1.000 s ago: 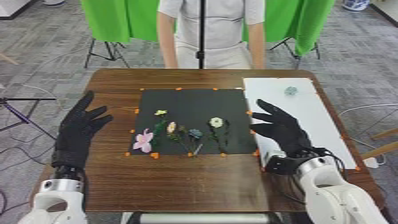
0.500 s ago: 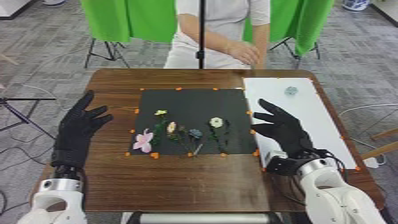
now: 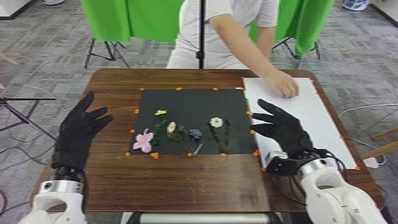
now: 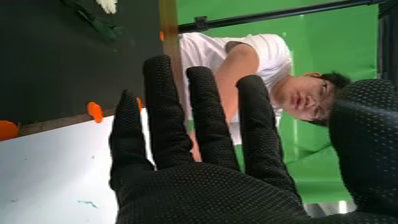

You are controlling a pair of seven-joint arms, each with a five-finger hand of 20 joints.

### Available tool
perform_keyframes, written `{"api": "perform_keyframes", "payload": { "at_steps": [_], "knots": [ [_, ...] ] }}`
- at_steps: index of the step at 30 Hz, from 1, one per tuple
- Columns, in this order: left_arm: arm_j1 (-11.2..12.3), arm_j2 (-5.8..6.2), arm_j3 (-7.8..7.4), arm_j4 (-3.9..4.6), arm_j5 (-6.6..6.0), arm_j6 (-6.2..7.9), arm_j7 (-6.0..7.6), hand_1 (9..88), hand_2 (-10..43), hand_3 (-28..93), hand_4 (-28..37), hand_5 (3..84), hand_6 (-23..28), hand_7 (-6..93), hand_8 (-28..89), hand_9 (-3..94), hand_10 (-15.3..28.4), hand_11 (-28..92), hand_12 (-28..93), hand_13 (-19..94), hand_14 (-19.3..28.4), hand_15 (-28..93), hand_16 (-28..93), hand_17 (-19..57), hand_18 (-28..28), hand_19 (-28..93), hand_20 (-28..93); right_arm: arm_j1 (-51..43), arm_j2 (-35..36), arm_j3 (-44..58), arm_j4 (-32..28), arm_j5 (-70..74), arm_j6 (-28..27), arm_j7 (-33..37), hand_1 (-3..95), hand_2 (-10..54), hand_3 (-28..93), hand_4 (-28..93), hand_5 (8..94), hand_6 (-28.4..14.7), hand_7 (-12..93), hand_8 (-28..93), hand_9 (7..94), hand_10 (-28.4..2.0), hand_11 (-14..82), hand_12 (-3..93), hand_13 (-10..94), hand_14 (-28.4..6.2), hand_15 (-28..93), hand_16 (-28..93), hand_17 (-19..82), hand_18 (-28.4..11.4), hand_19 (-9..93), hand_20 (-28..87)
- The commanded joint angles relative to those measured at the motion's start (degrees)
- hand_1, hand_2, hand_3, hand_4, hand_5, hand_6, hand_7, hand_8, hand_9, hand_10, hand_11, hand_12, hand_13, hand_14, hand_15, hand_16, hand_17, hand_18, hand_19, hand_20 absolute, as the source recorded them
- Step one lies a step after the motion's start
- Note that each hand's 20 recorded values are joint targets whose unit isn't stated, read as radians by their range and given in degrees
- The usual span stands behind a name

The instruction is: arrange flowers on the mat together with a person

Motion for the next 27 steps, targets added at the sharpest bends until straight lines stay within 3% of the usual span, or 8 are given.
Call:
{"api": "perform_keyframes", "payload": {
  "at_steps": [1,11,19,27],
  "knots": [
    [1.3,-0.59,-0.62,-0.19,-0.02,-0.43,-1.02,21.6,2.5,77,-28.3,29.5,2.6,9.1,-8,32.9,17.7,25,11,25,24.2,47,-8,-3.0,28.1,45,9,-0.8,0.5,-0.3,-0.3,-0.9,0.0,-0.7,16.9,3.5,78,-28,37.5,3.2,14,-11,41.7,-13.6,14.8,15.8,31,-19.3,48,12,-1,-20.9,46,23],
    [1.6,-0.67,-0.80,-0.40,-0.05,-0.17,-1.62,21.6,2.6,77,-28.3,29.1,2.7,9.2,-8,32.9,17.8,26,11,25,24.7,48,-7,-2.7,28.4,46,4,-0.8,0.7,-0.5,-0.3,-1.0,1.1,-0.4,16.7,3.6,79,-28,37.8,3.2,14,-12,42.0,-13.7,15.0,15.7,31,-19.3,48,12,-1,-20.9,46,23],
    [1.7,-0.05,-0.42,-0.54,-0.51,0.64,-0.87,21.5,2.6,77,-28.3,28.9,2.7,9.4,-8,33.0,17.8,26,11,26,25.3,52,-7,-4.2,28.4,50,6,-0.8,0.7,-0.5,-0.2,-0.8,0.7,-0.6,16.7,3.5,79,-28,37.8,3.1,14,-12,42.2,-13.9,15.2,15.7,32,-19.3,48,12,-1,-20.9,46,23],
    [1.5,-0.77,-0.47,-0.50,-0.06,0.27,-1.51,21.5,2.6,77,-28.3,29.1,2.7,9.7,-8,33.4,17.9,26,11,26,25.7,54,-8,-4.1,27.7,54,8,-1.0,0.6,-0.5,-0.3,-0.9,1.0,-0.7,16.6,3.6,79,-28,37.8,3.1,14,-12,42.3,-13.8,15.3,15.7,32,-19.4,48,12,-1,-20.8,46,23]
  ]
}}
